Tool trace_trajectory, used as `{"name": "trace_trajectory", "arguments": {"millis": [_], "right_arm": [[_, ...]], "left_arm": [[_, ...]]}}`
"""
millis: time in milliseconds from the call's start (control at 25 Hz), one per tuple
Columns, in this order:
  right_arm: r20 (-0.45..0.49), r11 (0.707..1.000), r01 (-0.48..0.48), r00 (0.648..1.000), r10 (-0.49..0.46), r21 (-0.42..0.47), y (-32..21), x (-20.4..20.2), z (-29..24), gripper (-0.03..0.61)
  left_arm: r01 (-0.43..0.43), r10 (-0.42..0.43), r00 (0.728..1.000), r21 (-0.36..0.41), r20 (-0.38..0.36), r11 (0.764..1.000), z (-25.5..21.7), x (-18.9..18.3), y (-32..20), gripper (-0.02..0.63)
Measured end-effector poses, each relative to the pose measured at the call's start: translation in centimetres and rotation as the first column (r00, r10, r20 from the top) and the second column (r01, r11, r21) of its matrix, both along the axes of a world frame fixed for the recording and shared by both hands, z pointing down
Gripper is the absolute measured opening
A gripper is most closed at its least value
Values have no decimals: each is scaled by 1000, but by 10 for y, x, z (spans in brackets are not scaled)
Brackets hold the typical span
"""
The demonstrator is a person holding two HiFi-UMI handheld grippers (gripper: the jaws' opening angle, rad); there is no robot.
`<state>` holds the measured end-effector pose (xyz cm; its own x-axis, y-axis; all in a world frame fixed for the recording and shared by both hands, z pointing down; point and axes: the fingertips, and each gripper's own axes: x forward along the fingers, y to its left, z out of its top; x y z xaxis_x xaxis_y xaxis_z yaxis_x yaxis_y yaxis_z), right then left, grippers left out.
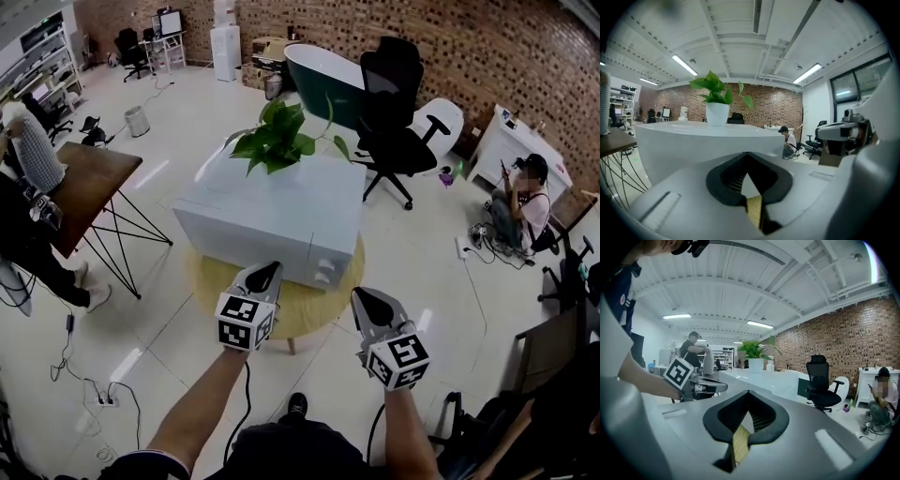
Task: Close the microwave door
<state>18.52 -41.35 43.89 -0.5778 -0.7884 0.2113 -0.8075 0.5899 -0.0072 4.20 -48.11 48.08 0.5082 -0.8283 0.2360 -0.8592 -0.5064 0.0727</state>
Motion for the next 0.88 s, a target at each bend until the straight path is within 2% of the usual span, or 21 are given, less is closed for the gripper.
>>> {"name": "trace_trajectory", "arguments": {"millis": [320,560,880], "right_arm": [[64,999,36,997,-37,29,43,-57,-12,2],[81,994,87,992,-92,66,79,-98,-26,2],[80,984,124,988,-135,128,97,-125,-57,2]], "left_arm": [[-100,101,994,47,-31,994,-29,-21,93,11],[-95,98,995,81,-33,992,-49,-43,137,11],[-85,91,995,117,-44,990,-74,-58,156,11]]}}
